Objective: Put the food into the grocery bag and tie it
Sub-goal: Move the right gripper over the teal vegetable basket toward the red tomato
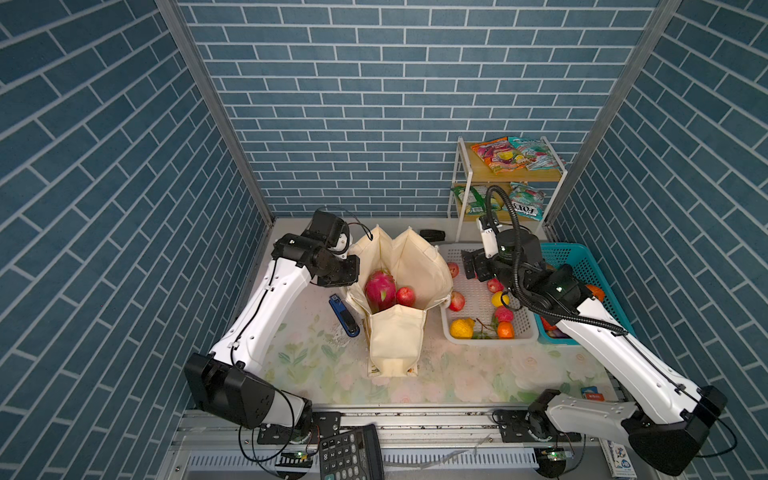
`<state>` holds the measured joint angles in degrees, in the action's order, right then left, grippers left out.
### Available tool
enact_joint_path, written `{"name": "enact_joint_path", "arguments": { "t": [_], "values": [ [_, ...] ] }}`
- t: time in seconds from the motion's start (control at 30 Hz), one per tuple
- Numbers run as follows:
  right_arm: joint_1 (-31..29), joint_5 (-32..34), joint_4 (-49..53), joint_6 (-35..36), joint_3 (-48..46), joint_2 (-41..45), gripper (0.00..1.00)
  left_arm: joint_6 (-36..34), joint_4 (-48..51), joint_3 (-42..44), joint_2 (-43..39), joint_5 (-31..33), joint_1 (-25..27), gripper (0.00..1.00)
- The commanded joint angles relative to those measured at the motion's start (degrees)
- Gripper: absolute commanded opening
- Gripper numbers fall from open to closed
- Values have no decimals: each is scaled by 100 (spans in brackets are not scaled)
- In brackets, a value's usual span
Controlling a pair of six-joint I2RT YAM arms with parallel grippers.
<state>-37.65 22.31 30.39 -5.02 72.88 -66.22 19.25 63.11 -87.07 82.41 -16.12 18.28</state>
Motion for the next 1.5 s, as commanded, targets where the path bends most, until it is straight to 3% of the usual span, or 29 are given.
{"name": "enact_joint_path", "arguments": {
  "t": [0.0, 0.2, 0.43, 0.57, 0.83, 1.07, 1.47],
  "values": [
    [428, 243, 340, -769, -149, 390, 98, -105, 166, -79, 79, 96, 35, 4],
    [1229, 256, 796, -1347, -510, 575, 98, -128, 77, -54, 205, 65, 35, 4],
    [2144, 80, 1584, -2703, -399, 504, 98, -121, -9, 34, 239, -287, 53, 4],
    [2693, -208, 2000, -3470, -388, 451, 98, -242, 33, 15, 189, -314, 61, 4],
    [4050, -1100, 2584, -4332, -586, 592, 94, -695, 183, -115, 237, -390, 61, 5],
    [5146, -2063, 2306, -4378, -1214, 509, 94, -843, 175, -205, 359, -611, 61, 4],
    [6334, -3720, 2157, -2921, -1433, -360, 92, -655, 21, -240, 468, -736, 61, 5]
  ]
}}
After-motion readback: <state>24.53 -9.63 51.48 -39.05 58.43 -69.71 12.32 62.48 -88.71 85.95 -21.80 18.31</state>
